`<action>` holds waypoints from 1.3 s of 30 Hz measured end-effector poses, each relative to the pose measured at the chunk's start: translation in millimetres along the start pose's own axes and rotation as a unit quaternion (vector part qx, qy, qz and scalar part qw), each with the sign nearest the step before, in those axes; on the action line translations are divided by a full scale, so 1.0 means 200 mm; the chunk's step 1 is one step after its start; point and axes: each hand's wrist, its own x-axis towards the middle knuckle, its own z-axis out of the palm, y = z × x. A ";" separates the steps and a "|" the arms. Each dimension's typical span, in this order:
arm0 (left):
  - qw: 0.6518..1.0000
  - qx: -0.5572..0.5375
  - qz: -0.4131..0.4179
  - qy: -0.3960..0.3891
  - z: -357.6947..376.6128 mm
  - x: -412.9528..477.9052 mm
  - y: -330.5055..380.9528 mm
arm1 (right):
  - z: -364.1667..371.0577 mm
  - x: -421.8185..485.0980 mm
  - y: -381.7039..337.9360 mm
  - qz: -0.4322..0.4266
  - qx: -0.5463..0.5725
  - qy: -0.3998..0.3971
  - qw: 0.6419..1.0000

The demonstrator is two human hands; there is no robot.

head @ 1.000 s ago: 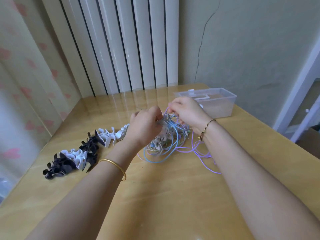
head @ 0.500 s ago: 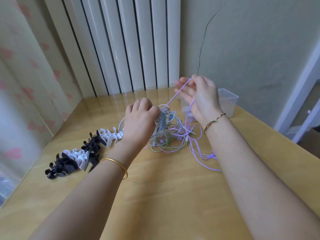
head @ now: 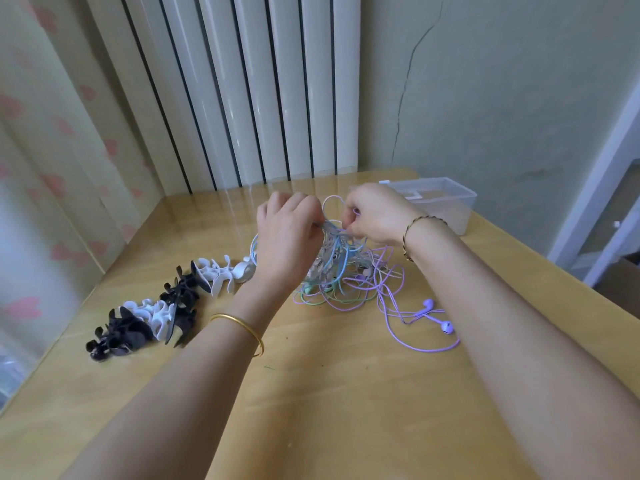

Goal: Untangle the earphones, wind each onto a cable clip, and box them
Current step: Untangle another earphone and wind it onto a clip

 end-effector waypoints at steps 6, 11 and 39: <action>0.999 0.008 0.040 -0.005 0.01 -0.02 0.00 | 0.03 0.07 -0.04 -0.046 -0.016 0.109 0.993; 0.996 0.052 0.024 -0.063 0.07 -0.09 -0.08 | -0.10 0.08 -0.06 -0.063 0.096 0.221 0.969; 0.551 -0.682 -0.383 -0.293 -0.40 0.00 0.38 | 0.03 -0.48 0.25 0.000 0.552 -0.069 0.831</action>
